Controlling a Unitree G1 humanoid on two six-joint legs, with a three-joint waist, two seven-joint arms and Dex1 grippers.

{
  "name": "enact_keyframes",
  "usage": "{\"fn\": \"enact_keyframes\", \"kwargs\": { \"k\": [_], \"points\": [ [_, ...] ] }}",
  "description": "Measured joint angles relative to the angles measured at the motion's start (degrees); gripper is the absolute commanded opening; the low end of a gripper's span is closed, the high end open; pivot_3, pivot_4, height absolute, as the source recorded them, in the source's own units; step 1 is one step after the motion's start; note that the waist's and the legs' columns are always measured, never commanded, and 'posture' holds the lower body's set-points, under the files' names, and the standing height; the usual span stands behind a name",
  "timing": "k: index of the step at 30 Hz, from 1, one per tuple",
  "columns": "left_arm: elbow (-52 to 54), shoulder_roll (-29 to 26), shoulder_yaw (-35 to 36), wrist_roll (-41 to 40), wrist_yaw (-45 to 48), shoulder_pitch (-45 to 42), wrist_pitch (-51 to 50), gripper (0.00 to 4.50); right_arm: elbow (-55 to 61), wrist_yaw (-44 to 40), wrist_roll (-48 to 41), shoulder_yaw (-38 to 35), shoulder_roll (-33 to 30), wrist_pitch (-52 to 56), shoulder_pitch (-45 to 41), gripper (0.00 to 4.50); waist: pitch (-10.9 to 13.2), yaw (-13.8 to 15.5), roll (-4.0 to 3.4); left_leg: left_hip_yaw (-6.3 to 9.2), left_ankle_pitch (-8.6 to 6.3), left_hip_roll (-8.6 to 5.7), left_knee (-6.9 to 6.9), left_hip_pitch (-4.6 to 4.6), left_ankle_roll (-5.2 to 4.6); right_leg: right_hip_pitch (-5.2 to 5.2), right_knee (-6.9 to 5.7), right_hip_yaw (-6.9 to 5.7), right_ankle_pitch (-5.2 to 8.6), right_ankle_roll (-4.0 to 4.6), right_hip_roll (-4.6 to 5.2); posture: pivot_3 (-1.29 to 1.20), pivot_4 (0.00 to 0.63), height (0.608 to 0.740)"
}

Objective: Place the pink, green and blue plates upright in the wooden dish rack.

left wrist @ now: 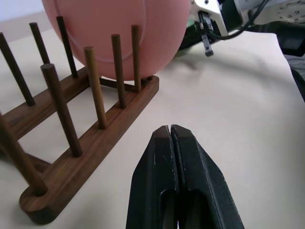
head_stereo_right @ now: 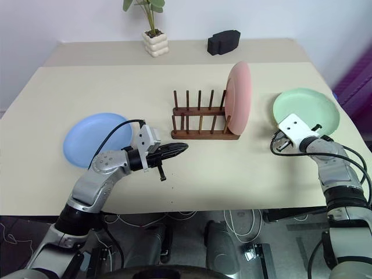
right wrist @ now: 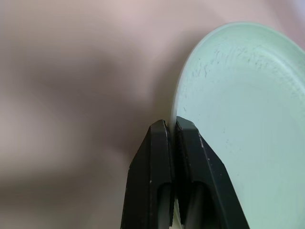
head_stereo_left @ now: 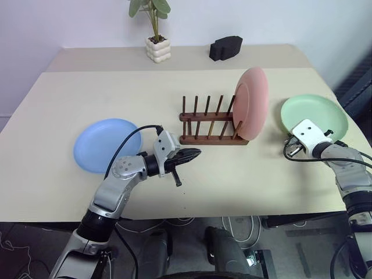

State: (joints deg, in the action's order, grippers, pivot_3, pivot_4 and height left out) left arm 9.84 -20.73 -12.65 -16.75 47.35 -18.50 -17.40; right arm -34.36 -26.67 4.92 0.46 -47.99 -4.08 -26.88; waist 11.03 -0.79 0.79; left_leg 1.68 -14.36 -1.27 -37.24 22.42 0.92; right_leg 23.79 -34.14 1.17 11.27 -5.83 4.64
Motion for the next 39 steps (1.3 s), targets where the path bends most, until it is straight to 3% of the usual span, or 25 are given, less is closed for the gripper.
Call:
{"fn": "enact_keyframes", "kwargs": {
  "k": [6, 9, 14, 22, 26, 31, 39],
  "points": [
    [-0.01, 0.3, 0.0, -0.02, 0.32, -0.31, 0.07, 0.0, 7.26, 6.92, 2.38, -4.74, -3.35, -1.32, -8.62, 0.02, 0.03, -0.11, -0.09, -0.08, 0.0, 0.01, 0.12, 0.06, 0.0, 0.22, -0.07, 0.08, 0.0, -0.01, -0.05, 0.0, 0.15, 0.736],
    [-0.06, 0.6, -0.01, -0.01, 0.39, -0.3, 0.16, 0.0, 12.65, 6.47, -0.09, -7.19, -3.0, -1.17, -15.18, 0.02, 0.04, -0.17, -0.08, -0.09, 0.0, 0.02, 0.14, 0.08, 0.0, 0.25, -0.06, 0.09, 0.0, -0.01, -0.05, 0.0, 0.15, 0.736],
    [-0.1, 0.87, 0.03, -0.02, 0.29, -0.32, 0.23, 0.0, 26.03, -1.56, -12.55, -8.9, 2.05, 2.91, -19.28, 0.02, 0.02, 0.03, -0.04, -0.03, 0.0, 0.08, 0.1, 0.08, 0.0, 0.2, -0.06, 0.07, -0.01, -0.01, -0.06, 0.0, 0.15, 0.736],
    [3.22, -1.1, 2.91, -0.98, -1.26, 1.06, -1.0, 0.0, 49.6, -11.39, -44.13, -10.55, 7.41, 25.11, -18.28, 0.02, 0.03, 0.29, -0.04, 0.12, -0.01, 0.16, 0.09, 0.16, -0.02, 0.24, -0.06, 0.05, 0.01, -0.02, 0.04, 0.0, 0.15, 0.736],
    [3.98, -1.24, 2.92, -1.45, -1.41, 2.17, -1.86, 0.0, 55.94, -7.4, -60.97, -12.17, 11.92, 36.15, -15.13, 0.02, 0.01, 0.15, -0.01, 0.15, -0.01, 0.2, 0.08, 0.12, -0.02, 0.25, -0.09, 0.07, 0.0, 0.0, 0.05, 0.0, 0.15, 0.736],
    [4.39, -1.21, 2.9, -1.5, -1.63, 2.15, -2.36, 0.0, 58.23, 4.69, -75.8, -12.15, 20.96, 42.98, -8.21, 0.02, 0.01, 0.11, -0.01, 0.13, -0.01, 0.21, 0.12, 0.15, -0.02, 0.31, -0.09, 0.09, 0.01, 0.0, 0.04, 0.0, 0.15, 0.736],
    [4.54, -1.22, 2.87, -2.11, -1.64, 1.58, -3.59, 0.0, 57.49, 17.67, -82.99, -12.38, 26.07, 44.93, -4.87, 0.02, 0.02, 0.08, -0.02, 0.07, -0.01, 0.18, 0.05, 0.41, -0.02, 0.55, -0.13, 0.09, 0.0, -0.01, 0.01, 0.0, 0.15, 0.736]
  ]
}}
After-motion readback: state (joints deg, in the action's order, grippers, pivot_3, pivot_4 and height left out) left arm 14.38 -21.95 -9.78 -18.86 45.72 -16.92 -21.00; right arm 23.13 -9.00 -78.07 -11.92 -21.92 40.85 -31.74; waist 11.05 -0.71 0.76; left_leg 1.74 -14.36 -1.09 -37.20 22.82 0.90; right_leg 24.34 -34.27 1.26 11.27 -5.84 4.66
